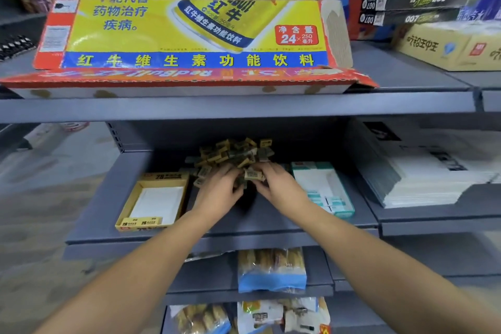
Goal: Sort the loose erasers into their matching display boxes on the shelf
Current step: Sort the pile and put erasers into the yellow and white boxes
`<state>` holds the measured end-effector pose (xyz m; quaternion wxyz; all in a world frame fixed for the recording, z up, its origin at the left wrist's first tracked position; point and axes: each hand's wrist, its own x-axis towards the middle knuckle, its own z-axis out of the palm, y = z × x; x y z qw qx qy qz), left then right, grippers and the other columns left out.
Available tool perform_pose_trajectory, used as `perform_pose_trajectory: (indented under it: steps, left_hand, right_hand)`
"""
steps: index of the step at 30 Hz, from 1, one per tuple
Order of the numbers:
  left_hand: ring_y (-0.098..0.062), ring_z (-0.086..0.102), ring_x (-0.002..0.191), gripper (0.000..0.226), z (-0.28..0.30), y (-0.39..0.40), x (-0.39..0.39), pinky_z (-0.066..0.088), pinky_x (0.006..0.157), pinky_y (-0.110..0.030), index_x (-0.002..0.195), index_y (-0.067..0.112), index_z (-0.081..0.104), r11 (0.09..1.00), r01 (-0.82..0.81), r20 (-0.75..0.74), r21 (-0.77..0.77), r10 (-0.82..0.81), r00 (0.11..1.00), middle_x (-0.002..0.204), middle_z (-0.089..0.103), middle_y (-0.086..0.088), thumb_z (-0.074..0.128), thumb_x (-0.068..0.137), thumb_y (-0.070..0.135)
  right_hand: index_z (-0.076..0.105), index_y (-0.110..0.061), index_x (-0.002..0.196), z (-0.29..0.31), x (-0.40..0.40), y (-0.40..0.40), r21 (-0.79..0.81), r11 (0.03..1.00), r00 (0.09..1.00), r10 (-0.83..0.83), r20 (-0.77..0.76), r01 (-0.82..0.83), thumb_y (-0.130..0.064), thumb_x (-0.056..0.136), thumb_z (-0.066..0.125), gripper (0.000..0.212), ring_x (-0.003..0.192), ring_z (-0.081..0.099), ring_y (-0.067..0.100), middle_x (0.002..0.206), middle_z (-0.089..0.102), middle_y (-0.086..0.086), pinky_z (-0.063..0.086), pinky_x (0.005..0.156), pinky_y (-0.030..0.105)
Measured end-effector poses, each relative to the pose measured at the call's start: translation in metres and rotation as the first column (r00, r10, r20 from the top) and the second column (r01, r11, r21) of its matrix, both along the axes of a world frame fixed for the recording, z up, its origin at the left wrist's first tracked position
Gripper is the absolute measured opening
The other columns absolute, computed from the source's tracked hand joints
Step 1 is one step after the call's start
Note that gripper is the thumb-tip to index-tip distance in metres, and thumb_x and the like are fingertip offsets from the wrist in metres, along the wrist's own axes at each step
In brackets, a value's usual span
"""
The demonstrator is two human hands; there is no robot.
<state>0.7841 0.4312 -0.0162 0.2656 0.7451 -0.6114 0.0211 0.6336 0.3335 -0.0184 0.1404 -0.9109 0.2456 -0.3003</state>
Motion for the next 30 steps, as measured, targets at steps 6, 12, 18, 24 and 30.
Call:
perform_pose_trajectory:
  steps: [6, 12, 18, 24, 30]
  left_hand:
    - [-0.020, 0.057, 0.109, 0.043, 0.003, -0.001, -0.010, 0.051, 0.082, -0.040, 0.130, 0.022, 0.054, 0.996, 0.093, -0.046, -0.003, -0.093, 0.995, 0.126, 0.057, 0.002, 0.066, 0.088, 0.025]
    - [-0.023, 0.061, 0.095, 0.031, 0.002, -0.002, -0.015, 0.051, 0.075, -0.040, 0.120, 0.015, 0.063, 0.992, 0.110, -0.055, -0.054, -0.113, 0.992, 0.115, 0.060, 0.000, 0.065, 0.089, 0.015]
    - [-0.022, 0.060, 0.101, 0.034, 0.002, -0.005, -0.016, 0.050, 0.076, -0.038, 0.125, 0.015, 0.062, 0.993, 0.109, -0.053, -0.048, -0.112, 0.992, 0.120, 0.060, 0.000, 0.063, 0.091, 0.013]
    - [-0.021, 0.060, 0.103, 0.035, 0.002, -0.008, -0.014, 0.050, 0.083, -0.036, 0.126, 0.014, 0.061, 0.992, 0.115, -0.096, -0.059, -0.120, 0.988, 0.119, 0.059, -0.001, 0.063, 0.091, 0.015]
    - [-0.018, 0.060, 0.098, 0.036, 0.004, -0.009, -0.014, 0.050, 0.078, -0.032, 0.121, 0.018, 0.061, 0.995, 0.066, -0.099, -0.073, -0.074, 0.992, 0.113, 0.063, 0.000, 0.070, 0.086, 0.024]
  right_hand:
    - [0.064, -0.013, 0.116, 0.004, -0.008, -0.002, 0.356, 0.935, 0.993, -0.039, 0.111, -0.003, -0.022, 0.096, 0.056, 0.023, 0.088, 0.067, 0.015, 0.105, 0.070, 0.004, 0.047, 0.076, 0.020]
    - [0.057, -0.017, 0.125, 0.002, -0.020, -0.003, 0.329, 0.944, 0.995, -0.007, 0.097, -0.025, -0.026, 0.091, 0.064, 0.036, 0.083, 0.059, 0.001, 0.102, 0.062, -0.007, 0.048, 0.077, 0.015]
    - [0.062, -0.013, 0.112, -0.007, -0.022, -0.009, 0.075, 0.995, 0.998, 0.061, 0.030, -0.063, -0.014, 0.085, 0.069, 0.028, 0.088, 0.058, 0.010, 0.103, 0.060, 0.002, 0.051, 0.077, 0.027]
    - [0.059, -0.013, 0.117, -0.009, -0.020, -0.009, 0.188, 0.981, 0.995, 0.016, 0.103, -0.036, -0.015, 0.085, 0.069, 0.034, 0.085, 0.058, 0.008, 0.099, 0.062, -0.002, 0.050, 0.077, 0.023]
    - [0.060, -0.007, 0.095, -0.003, -0.003, -0.010, 0.869, 0.479, 0.922, -0.268, 0.280, -0.125, -0.015, 0.086, 0.070, 0.016, 0.090, 0.067, 0.026, 0.090, 0.068, 0.010, 0.056, 0.089, 0.040]
